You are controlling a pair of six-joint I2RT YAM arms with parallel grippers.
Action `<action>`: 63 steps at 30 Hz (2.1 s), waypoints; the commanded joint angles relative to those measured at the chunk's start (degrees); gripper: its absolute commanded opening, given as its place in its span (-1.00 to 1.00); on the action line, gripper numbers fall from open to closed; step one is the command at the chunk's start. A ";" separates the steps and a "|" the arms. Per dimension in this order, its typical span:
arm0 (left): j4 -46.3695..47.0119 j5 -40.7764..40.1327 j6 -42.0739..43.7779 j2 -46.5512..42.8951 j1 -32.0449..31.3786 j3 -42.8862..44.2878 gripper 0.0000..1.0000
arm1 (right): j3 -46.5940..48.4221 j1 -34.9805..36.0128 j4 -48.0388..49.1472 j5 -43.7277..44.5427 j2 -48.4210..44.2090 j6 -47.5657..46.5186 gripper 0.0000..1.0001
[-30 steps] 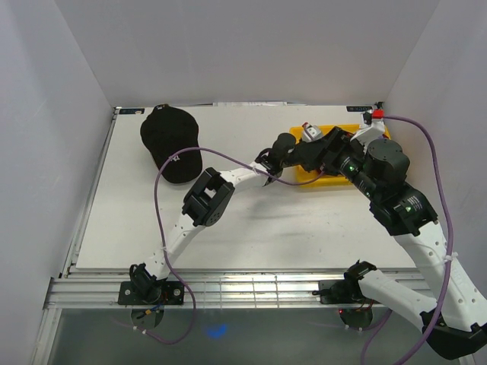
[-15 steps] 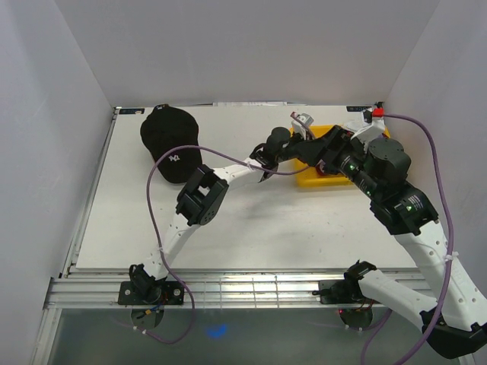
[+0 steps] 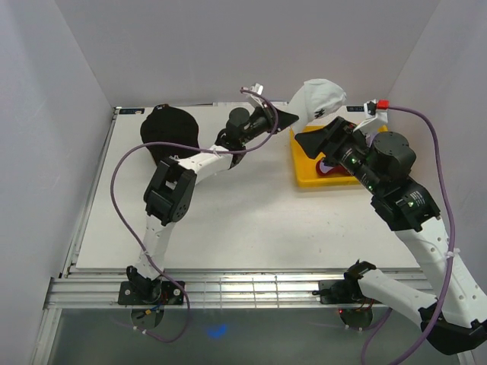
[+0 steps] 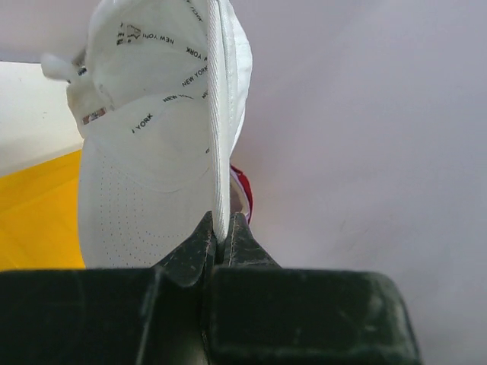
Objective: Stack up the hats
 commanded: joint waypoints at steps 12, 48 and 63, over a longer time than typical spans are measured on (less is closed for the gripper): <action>8.96 -13.90 -20.38 -35.95 14.14 -23.03 -1.00 | 19.13 -0.66 7.42 -16.66 21.80 6.95 0.54; 19.41 -14.27 -63.80 -64.18 39.46 -61.02 -1.00 | 32.31 10.24 53.92 -32.69 64.61 52.92 0.57; 25.91 -10.75 -68.46 -63.48 42.53 -66.12 -1.00 | 39.79 12.17 51.64 -34.10 72.53 55.04 0.56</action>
